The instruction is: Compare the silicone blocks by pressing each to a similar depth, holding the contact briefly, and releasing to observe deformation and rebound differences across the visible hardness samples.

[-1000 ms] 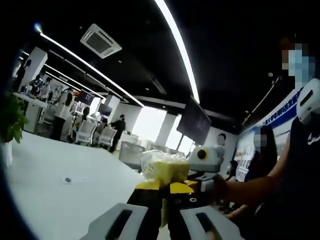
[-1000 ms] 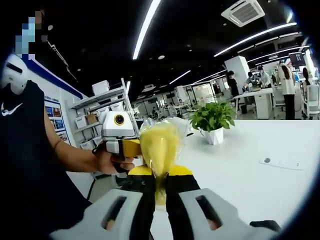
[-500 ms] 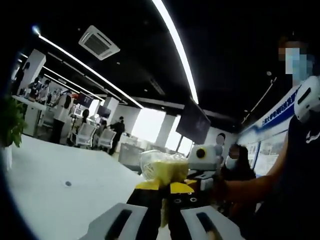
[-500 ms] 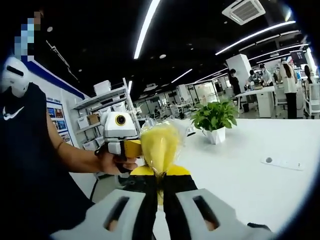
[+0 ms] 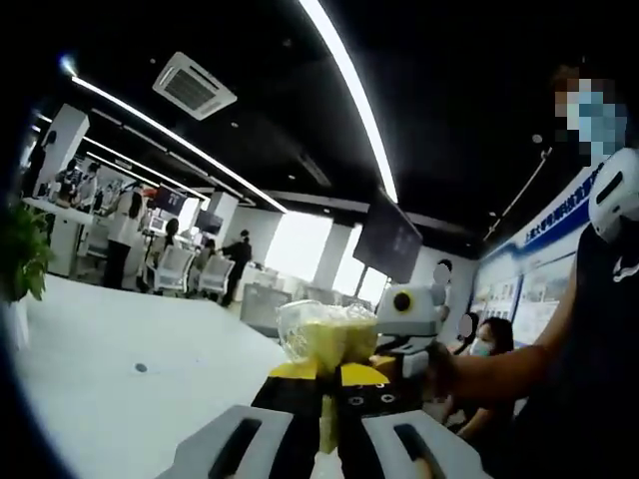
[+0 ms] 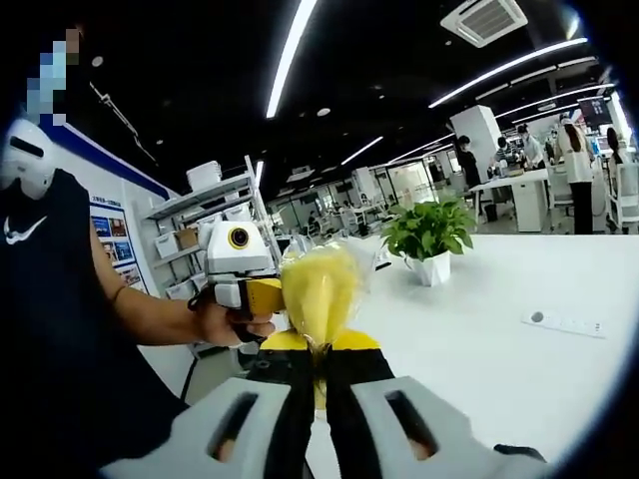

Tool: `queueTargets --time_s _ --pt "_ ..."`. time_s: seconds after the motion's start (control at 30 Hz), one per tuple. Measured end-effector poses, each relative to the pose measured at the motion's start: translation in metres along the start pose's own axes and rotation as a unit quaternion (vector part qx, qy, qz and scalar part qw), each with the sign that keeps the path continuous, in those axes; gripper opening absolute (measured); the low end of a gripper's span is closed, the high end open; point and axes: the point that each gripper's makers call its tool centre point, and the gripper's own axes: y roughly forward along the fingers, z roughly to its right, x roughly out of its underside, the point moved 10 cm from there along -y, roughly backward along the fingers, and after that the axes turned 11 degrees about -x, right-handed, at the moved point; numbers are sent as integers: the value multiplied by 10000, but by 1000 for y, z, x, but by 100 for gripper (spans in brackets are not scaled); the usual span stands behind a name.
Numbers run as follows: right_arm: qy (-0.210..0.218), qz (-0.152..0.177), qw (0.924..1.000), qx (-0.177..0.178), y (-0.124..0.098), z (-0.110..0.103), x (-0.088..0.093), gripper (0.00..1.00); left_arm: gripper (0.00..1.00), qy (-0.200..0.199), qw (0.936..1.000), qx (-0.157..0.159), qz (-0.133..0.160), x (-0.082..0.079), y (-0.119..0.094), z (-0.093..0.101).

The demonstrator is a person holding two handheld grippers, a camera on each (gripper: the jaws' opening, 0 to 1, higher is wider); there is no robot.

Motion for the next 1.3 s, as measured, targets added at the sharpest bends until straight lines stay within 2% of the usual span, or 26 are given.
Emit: queueTargets --time_s 0.1,0.3,0.5,0.7,0.93,1.3 --pt "-53 -22 10000 -12 0 0 2 0 0 -55 9999 -23 -130 1 0 0" --pt "-67 -34 10000 -66 1 0 4 0 0 -41 9998 -24 -188 1 -1 -1" --pt "-107 -154 9998 -96 2 0 8 0 0 182 9993 -24 -311 4 -3 0" --pt "-7 -22 10000 -71 2 1 8 0 0 41 9997 -72 -242 3 -2 -1" --pt "-150 -116 9998 -110 -1 0 8 0 0 21 9997 -41 -255 5 -1 1" --pt "-116 -47 9999 -98 0 -1 9 0 0 32 9997 -62 -227 5 -3 1"
